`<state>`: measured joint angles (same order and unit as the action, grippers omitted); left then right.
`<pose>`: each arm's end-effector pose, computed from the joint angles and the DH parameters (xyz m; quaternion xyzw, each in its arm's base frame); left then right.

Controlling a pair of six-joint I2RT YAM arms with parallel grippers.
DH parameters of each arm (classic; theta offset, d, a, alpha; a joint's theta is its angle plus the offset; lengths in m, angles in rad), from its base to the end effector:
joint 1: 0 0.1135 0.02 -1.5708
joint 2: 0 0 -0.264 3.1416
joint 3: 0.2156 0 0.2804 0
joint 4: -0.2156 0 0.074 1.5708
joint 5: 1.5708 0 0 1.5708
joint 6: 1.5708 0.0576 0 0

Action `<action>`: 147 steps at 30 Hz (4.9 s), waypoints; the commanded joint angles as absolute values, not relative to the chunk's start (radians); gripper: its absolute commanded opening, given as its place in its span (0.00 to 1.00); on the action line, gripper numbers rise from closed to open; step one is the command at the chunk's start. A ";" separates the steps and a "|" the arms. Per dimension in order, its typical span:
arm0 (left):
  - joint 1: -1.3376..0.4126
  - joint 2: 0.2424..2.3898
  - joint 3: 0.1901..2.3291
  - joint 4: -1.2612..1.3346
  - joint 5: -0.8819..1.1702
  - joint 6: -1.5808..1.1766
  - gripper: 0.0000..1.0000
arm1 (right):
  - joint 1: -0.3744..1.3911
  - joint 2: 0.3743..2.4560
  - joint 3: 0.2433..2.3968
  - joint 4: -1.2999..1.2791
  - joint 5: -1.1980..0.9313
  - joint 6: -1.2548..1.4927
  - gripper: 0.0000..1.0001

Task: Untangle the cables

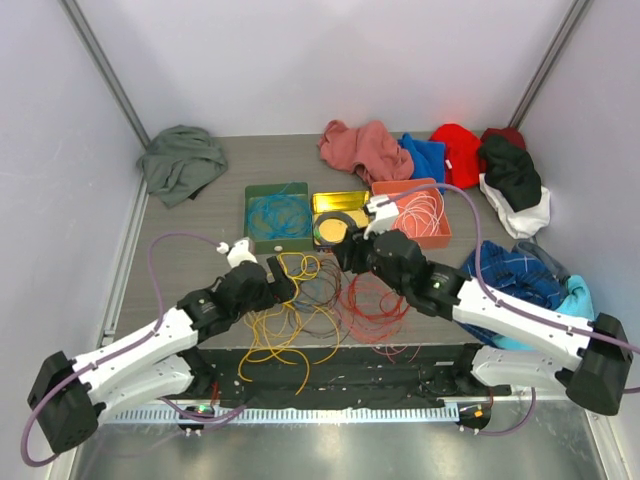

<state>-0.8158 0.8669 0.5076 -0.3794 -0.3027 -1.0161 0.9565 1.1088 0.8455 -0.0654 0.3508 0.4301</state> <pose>0.1646 -0.1499 0.1878 -0.1510 0.8936 -0.2329 0.3527 0.1912 0.2367 0.2951 -0.1103 0.7996 0.2570 0.5314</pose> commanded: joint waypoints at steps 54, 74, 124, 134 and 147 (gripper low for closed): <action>-0.885 0.744 0.928 -0.380 -0.491 -0.671 0.00 | 0.966 0.804 0.657 -0.126 0.423 0.540 0.40; -0.885 1.083 1.667 -0.308 -0.617 -0.246 0.00 | 0.974 0.730 0.654 -0.163 0.390 0.560 0.40; -0.459 1.358 1.178 -0.270 -0.314 -0.595 0.49 | 0.977 0.624 0.598 -0.249 0.483 0.523 0.40; -0.460 1.115 1.255 -0.324 -0.365 -0.551 1.00 | 0.977 0.627 0.606 -0.253 0.494 0.531 0.40; -0.472 0.876 0.827 -0.655 -0.284 -0.818 1.00 | 0.977 0.692 0.617 -0.275 0.587 0.512 0.48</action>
<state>-0.4629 0.8989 0.9447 -0.5236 -0.3527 -0.7139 0.9699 0.6662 0.5915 -0.2867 0.5198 0.5282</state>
